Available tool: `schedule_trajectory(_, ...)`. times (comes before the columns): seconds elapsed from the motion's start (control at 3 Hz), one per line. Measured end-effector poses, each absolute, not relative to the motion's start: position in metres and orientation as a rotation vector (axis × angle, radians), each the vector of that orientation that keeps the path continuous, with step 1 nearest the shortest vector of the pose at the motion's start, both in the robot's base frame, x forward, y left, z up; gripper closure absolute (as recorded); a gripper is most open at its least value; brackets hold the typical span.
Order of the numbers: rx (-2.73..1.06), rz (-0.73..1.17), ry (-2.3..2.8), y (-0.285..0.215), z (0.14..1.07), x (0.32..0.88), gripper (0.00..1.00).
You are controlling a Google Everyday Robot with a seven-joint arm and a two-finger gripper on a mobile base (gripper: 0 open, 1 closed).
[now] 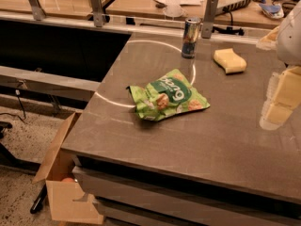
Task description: Move sponge near green rice chip bag
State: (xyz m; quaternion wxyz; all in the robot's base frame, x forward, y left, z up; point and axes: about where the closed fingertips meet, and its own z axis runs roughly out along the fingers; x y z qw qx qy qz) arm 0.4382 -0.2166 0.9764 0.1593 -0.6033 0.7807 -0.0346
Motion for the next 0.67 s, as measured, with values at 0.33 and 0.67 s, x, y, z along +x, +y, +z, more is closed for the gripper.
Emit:
schedule_trajectory(0.33, -1.724, -0.099, 2.231, -0.2166, 0.9764, 0.4382, 0.0)
schedule_trajectory(0.67, -1.649, -0.061, 2.249, -0.2235, 0.9716, 0.4375, 0.0)
